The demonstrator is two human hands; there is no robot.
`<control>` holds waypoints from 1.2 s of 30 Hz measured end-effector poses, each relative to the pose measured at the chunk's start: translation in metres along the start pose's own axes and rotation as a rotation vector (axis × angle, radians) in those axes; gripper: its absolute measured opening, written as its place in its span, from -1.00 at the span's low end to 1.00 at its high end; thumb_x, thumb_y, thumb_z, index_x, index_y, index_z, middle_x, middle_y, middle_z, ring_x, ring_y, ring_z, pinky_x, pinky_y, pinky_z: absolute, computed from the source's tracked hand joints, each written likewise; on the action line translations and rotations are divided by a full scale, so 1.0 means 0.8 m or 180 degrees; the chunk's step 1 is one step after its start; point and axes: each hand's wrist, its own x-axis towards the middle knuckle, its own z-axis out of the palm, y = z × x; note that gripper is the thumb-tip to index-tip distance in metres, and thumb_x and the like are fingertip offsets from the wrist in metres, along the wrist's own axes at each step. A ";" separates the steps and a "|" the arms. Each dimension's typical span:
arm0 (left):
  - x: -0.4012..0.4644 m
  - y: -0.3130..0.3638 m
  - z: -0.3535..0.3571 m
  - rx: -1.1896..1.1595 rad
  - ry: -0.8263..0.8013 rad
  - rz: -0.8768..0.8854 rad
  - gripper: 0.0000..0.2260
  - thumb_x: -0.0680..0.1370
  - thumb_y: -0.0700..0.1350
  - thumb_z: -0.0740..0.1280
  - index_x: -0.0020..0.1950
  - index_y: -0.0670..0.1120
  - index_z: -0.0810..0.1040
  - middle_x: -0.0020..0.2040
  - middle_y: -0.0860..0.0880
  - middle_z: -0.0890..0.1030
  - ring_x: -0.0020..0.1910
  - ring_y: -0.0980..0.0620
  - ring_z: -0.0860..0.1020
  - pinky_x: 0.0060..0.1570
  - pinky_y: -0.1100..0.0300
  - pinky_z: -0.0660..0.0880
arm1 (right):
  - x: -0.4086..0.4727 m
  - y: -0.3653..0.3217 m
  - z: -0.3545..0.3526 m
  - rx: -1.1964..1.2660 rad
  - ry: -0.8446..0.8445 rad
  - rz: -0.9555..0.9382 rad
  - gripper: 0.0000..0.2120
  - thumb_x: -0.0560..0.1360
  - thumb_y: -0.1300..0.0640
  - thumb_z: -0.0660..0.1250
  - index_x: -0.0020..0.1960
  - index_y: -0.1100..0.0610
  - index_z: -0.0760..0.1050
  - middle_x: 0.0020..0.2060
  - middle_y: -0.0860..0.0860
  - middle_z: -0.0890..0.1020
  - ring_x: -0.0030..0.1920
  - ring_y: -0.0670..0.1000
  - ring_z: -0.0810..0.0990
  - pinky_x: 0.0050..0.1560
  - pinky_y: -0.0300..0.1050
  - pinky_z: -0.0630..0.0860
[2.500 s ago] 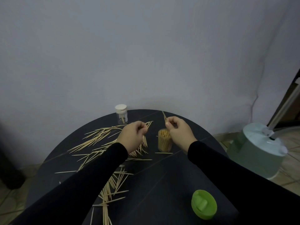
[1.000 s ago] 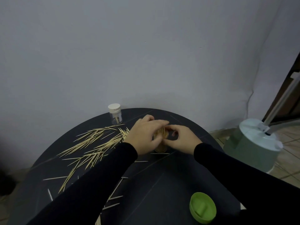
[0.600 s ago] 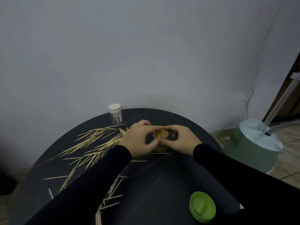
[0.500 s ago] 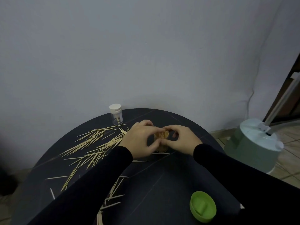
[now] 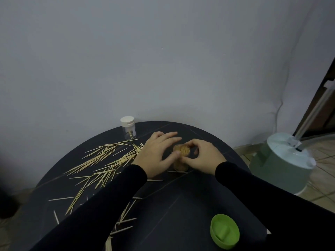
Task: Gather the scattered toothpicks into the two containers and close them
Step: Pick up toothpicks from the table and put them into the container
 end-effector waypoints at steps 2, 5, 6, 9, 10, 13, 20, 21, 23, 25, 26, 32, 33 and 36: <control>0.001 0.000 0.003 -0.0109 0.0298 -0.0295 -0.58 0.58 0.14 0.09 0.40 0.05 0.40 0.36 0.11 0.42 0.26 0.22 0.20 0.22 0.21 0.21 | 0.000 0.000 -0.001 -0.0020 0.0039 0.0060 -0.55 0.38 -0.23 0.41 0.17 -0.06 0.45 -0.08 -0.24 0.48 -0.14 -0.22 0.44 0.18 0.04 0.48; 0.001 -0.002 0.011 0.0058 0.0470 -0.0845 -0.67 0.61 -0.02 0.18 0.37 0.00 0.41 0.28 0.05 0.45 0.24 0.14 0.28 0.18 0.26 0.23 | -0.001 0.002 0.000 0.0023 0.0128 0.0226 -0.56 0.39 -0.21 0.41 0.15 -0.04 0.42 -0.05 -0.17 0.51 -0.08 -0.17 0.50 0.15 0.01 0.52; 0.000 -0.002 0.015 0.0214 0.0293 -0.0914 -0.67 0.61 -0.04 0.18 0.38 -0.01 0.40 0.30 0.04 0.44 0.25 0.10 0.29 0.19 0.26 0.23 | -0.001 0.002 0.002 0.0022 0.0163 0.0264 -0.57 0.38 -0.23 0.41 0.13 -0.04 0.41 -0.05 -0.16 0.52 -0.07 -0.16 0.51 0.14 0.01 0.52; 0.000 0.003 0.029 0.0591 -0.0404 -0.0731 -0.62 0.62 -0.04 0.14 0.44 0.01 0.34 0.41 0.07 0.36 0.30 0.04 0.29 0.30 0.15 0.27 | 0.000 0.006 0.005 -0.0040 0.0319 0.0345 -0.58 0.35 -0.29 0.38 0.05 -0.06 0.40 -0.08 -0.16 0.53 -0.07 -0.13 0.53 0.15 0.06 0.49; 0.002 0.005 0.034 0.0616 -0.0561 -0.0658 -0.60 0.61 -0.03 0.12 0.46 0.01 0.32 0.44 0.08 0.34 0.30 0.02 0.29 0.32 0.11 0.29 | 0.001 0.007 0.005 -0.0072 0.0375 0.0366 -0.58 0.35 -0.31 0.37 0.03 -0.06 0.40 -0.09 -0.16 0.54 -0.08 -0.12 0.53 0.15 0.06 0.48; 0.013 0.008 0.049 0.0555 -0.0885 -0.0623 -0.59 0.61 -0.03 0.09 0.48 0.05 0.29 0.48 0.10 0.29 0.20 -0.01 0.32 0.24 0.02 0.35 | 0.000 0.008 0.003 -0.0133 0.0465 0.0409 -0.57 0.34 -0.33 0.35 0.03 -0.06 0.39 -0.09 -0.16 0.53 -0.08 -0.12 0.52 0.16 0.04 0.44; 0.024 0.014 0.043 0.0898 -0.1220 -0.0551 -0.67 0.63 0.05 0.07 0.31 0.06 0.49 0.35 0.12 0.44 0.06 0.05 0.30 0.04 0.10 0.32 | 0.001 0.010 0.004 -0.0037 0.0443 0.0449 -0.54 0.34 -0.33 0.36 0.05 -0.06 0.38 -0.06 -0.15 0.54 -0.05 -0.10 0.53 0.17 0.05 0.44; 0.020 0.015 0.039 0.0961 -0.1214 -0.0514 -0.66 0.62 0.09 0.09 0.32 0.07 0.48 0.34 0.13 0.45 0.03 0.07 0.30 0.02 0.12 0.32 | 0.001 0.011 0.004 -0.0022 0.0429 0.0449 -0.54 0.33 -0.32 0.36 0.05 -0.06 0.38 -0.06 -0.15 0.54 -0.05 -0.10 0.54 0.17 0.05 0.45; 0.007 0.015 0.032 0.0984 -0.1199 -0.0512 -0.63 0.59 0.20 0.13 0.30 0.08 0.49 0.29 0.13 0.49 0.01 0.10 0.32 0.01 0.15 0.34 | 0.001 0.010 0.003 -0.0003 0.0412 0.0451 -0.54 0.34 -0.31 0.37 0.06 -0.05 0.38 -0.05 -0.13 0.55 -0.04 -0.09 0.54 0.17 0.06 0.45; -0.005 0.017 0.026 0.0962 -0.1129 -0.0567 -0.60 0.55 0.26 0.17 0.28 0.10 0.51 0.24 0.14 0.51 0.04 0.11 0.36 0.04 0.16 0.37 | 0.001 0.009 0.004 -0.0002 0.0409 0.0452 -0.55 0.35 -0.29 0.38 0.07 -0.05 0.38 -0.03 -0.12 0.55 -0.03 -0.09 0.54 0.18 0.06 0.45; -0.010 0.019 0.025 0.0947 -0.1063 -0.0594 -0.62 0.54 0.26 0.19 0.25 0.11 0.53 0.22 0.15 0.51 0.04 0.11 0.37 0.05 0.15 0.38 | 0.001 0.009 0.005 -0.0008 0.0409 0.0448 -0.55 0.35 -0.29 0.37 0.07 -0.05 0.38 -0.03 -0.12 0.55 -0.03 -0.09 0.54 0.17 0.06 0.45; -0.022 0.028 0.015 0.0767 -0.0774 -0.0752 -0.80 0.56 0.13 0.26 0.07 0.14 0.62 0.05 0.12 0.57 0.03 0.09 0.40 0.09 0.14 0.41 | 0.001 0.002 0.009 0.0084 0.0355 0.0388 -0.52 0.37 -0.27 0.39 0.13 -0.04 0.36 0.03 -0.11 0.52 0.01 -0.08 0.53 0.17 0.05 0.49; -0.023 0.028 0.011 0.0784 -0.0801 -0.0766 -0.80 0.56 0.11 0.26 0.09 0.12 0.61 0.06 0.10 0.56 0.06 0.08 0.40 0.10 0.14 0.41 | 0.001 0.001 0.011 0.0112 0.0322 0.0361 -0.51 0.37 -0.27 0.39 0.14 -0.04 0.36 0.05 -0.10 0.52 0.02 -0.08 0.53 0.17 0.05 0.50; -0.023 0.025 -0.001 0.1199 -0.1059 -0.0542 -0.75 0.59 0.06 0.22 0.18 0.01 0.57 0.13 0.04 0.53 0.11 0.04 0.39 0.15 0.14 0.39 | 0.001 -0.003 0.018 0.0142 0.0270 0.0266 -0.50 0.38 -0.28 0.38 0.17 -0.04 0.35 0.08 -0.10 0.51 0.04 -0.08 0.53 0.15 0.03 0.52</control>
